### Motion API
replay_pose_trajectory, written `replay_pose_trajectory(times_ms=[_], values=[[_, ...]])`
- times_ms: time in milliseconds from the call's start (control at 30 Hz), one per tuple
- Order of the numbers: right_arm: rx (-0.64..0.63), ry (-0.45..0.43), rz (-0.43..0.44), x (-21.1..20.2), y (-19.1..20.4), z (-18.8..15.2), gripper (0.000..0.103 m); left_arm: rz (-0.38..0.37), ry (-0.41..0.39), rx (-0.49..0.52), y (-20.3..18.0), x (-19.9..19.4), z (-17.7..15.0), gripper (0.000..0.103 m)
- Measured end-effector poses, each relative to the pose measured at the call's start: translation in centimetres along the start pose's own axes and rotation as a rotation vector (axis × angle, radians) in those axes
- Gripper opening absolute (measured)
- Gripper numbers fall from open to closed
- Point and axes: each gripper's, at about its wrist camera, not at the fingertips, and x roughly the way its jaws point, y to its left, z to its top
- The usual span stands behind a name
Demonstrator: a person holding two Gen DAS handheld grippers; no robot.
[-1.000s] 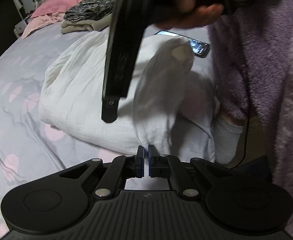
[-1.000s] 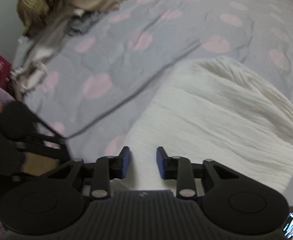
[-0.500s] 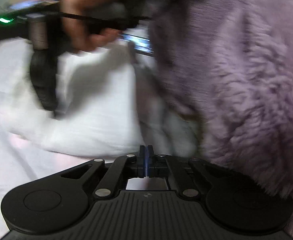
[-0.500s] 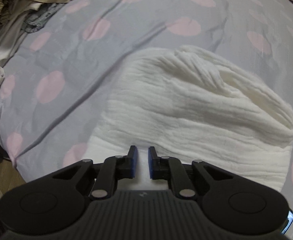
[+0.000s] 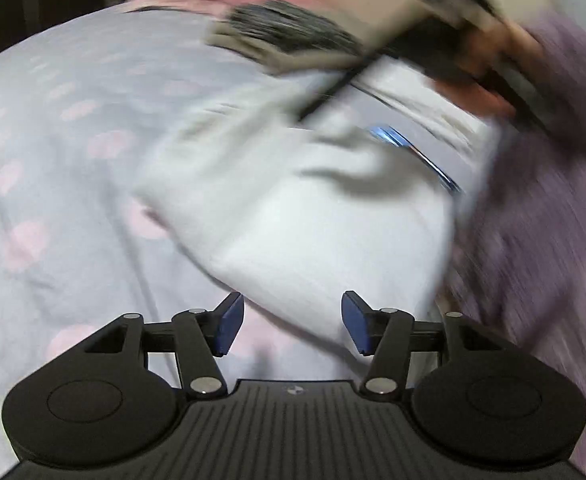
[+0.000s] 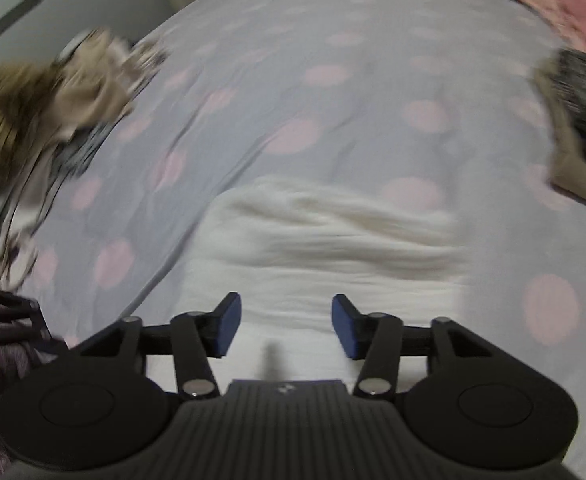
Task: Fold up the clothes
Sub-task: 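Fold the white cloth end over the bundle with the left tool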
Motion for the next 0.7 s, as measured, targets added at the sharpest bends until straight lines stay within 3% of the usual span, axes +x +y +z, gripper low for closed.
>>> replay_pose_trajectory(times_ms=[67,167,367,567,700], values=[[0.058,-0.009,-0.025,-0.6,-1.9,-0.3,0.061,0.008,0.003,-0.095,1.6,1.0,1.1,0.056],[0.117,-0.004,-0.046,-0.5,-3.9,-1.1,0.075,0.000,0.015,-0.230,3.8,2.6,2.5,0.057],[0.229,0.038,-0.039,0.9,-7.4,-2.6,0.075,-0.072,0.062,-0.440,6.7,6.5,3.4,0.057],[0.295,0.124,0.024,4.4,-9.1,-4.3,0.075,-0.065,0.121,-0.488,7.5,8.7,2.3,0.057],[0.300,0.133,0.087,6.1,-9.0,-4.9,0.074,-0.064,0.114,-0.496,7.7,9.6,2.4,0.057]])
